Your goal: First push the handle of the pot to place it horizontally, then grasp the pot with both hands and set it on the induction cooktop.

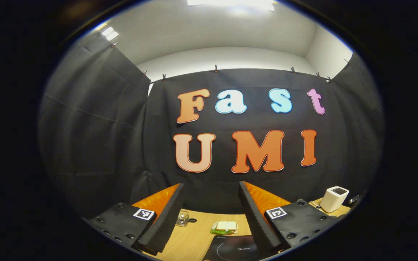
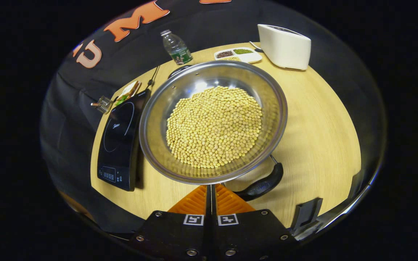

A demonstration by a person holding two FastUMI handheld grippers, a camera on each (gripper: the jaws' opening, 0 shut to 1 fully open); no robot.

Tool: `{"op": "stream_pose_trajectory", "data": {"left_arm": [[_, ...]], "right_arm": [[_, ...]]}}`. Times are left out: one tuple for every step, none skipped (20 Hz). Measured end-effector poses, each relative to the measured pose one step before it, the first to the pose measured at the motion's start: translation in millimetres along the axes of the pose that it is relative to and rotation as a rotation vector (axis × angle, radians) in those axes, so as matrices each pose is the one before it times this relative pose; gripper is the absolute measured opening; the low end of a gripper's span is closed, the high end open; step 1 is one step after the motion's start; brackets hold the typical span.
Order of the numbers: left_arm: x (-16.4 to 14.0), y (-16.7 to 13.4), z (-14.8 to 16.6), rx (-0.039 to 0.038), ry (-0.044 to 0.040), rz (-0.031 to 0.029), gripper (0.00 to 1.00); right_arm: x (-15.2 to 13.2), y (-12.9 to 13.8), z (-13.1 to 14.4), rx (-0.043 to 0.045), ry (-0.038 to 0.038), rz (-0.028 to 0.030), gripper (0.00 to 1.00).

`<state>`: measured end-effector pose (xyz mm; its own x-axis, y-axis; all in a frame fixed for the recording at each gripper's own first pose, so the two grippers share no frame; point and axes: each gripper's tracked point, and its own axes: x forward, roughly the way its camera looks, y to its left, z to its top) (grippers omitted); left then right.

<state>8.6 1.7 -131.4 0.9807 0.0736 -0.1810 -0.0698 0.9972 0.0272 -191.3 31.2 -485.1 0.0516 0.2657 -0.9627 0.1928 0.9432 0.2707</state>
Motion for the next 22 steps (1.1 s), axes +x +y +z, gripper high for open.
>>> {"op": "stream_pose_trajectory", "data": {"left_arm": [[1.00,1.99,-0.50,-0.00084,-0.00020,0.00396,0.96],[1.02,0.99,-1.30,-0.00097,0.00089,0.00208,0.95],[-0.07,0.05,-1.71,-0.00026,0.00185,0.00327,0.95],[0.55,-0.33,-0.96,-0.00006,0.00306,-0.00070,0.95],[-0.41,-0.11,-2.89,0.00245,0.00536,0.00017,0.96],[0.07,0.21,-1.73,0.00334,0.00591,0.00027,0.96],[0.72,0.98,-3.72,0.00244,0.00604,0.00095,0.96],[0.84,0.47,-2.41,0.00114,0.00598,0.00085,0.96],[0.41,-0.46,-2.09,0.00069,0.00493,-0.00005,0.96],[0.88,0.10,-2.50,-0.00124,0.00378,0.00060,0.98],[0.66,-0.51,-2.20,-0.00027,0.00463,-0.00158,0.98],[0.98,-0.38,-2.91,0.00111,0.00585,0.00018,0.98],[0.89,-0.77,-5.09,0.00260,0.01115,-0.00085,0.96],[0.10,-1.38,-5.42,-0.00006,0.01329,-0.00603,0.96],[-1.05,-3.48,-3.93,0.00024,0.01055,-0.00908,0.98],[0.67,-1.29,-3.83,0.00477,0.00987,-0.00350,0.94],[1.80,-0.71,-5.04,0.00503,0.00771,-0.00061,0.98],[0.95,-0.15,-1.74,0.00232,0.00739,-0.00007,0.98],[1.55,-1.18,-1.78,-0.00079,0.00559,-0.00180,0.98],[0.73,-0.71,-3.24,-0.00111,0.00530,-0.00193,0.98],[0.32,-0.14,-1.20,-0.00042,0.00417,-0.00089,0.96],[0.53,0.40,-2.53,-0.00018,0.00320,0.00106,0.96]], "right_arm": [[0.56,-5.41,2.13,0.00706,-0.00130,-0.01348,0.00],[0.96,-5.25,3.10,0.00576,-0.00136,-0.01224,0.00],[0.57,-4.40,2.63,0.00893,-0.00160,-0.01054,0.00],[0.92,-3.94,2.67,0.00326,0.00161,-0.00605,0.00],[0.22,-4.41,2.06,0.00681,-0.00050,-0.00507,0.00],[0.80,-5.14,3.41,0.00649,-0.00043,-0.00575,0.00],[1.08,-3.34,2.63,0.00640,-0.00109,-0.00461,0.00],[0.91,-3.57,3.03,0.00886,0.00126,-0.00486,0.00],[0.71,-4.20,2.58,0.00347,0.00088,-0.00552,0.00],[0.56,-3.53,2.90,0.00365,-0.00188,-0.00796,0.00],[1.14,-2.68,4.46,0.00281,-0.00247,-0.00603,0.00],[0.88,-3.16,3.26,0.00434,0.00029,-0.00415,0.00],[0.10,-3.89,2.40,0.01175,-0.00345,-0.00524,0.00],[1.69,-4.15,3.12,0.00917,-0.00034,-0.00406,0.00],[2.04,-6.93,2.33,0.00677,-0.00153,-0.02266,0.00],[2.62,-7.98,2.61,0.00341,0.00234,-0.02052,0.00],[2.98,-6.98,1.68,0.01114,0.00447,-0.01551,0.00],[0.52,-2.34,1.81,0.01893,0.00499,0.00245,0.00],[0.76,-1.16,1.96,0.01615,0.00172,0.00610,0.00],[0.46,-0.54,3.64,0.01193,-0.00425,0.00045,0.00],[1.33,-0.82,3.72,0.00402,-0.00061,-0.00208,0.00],[0.49,-1.36,3.47,0.00537,-0.00267,-0.00493,0.00]]}}
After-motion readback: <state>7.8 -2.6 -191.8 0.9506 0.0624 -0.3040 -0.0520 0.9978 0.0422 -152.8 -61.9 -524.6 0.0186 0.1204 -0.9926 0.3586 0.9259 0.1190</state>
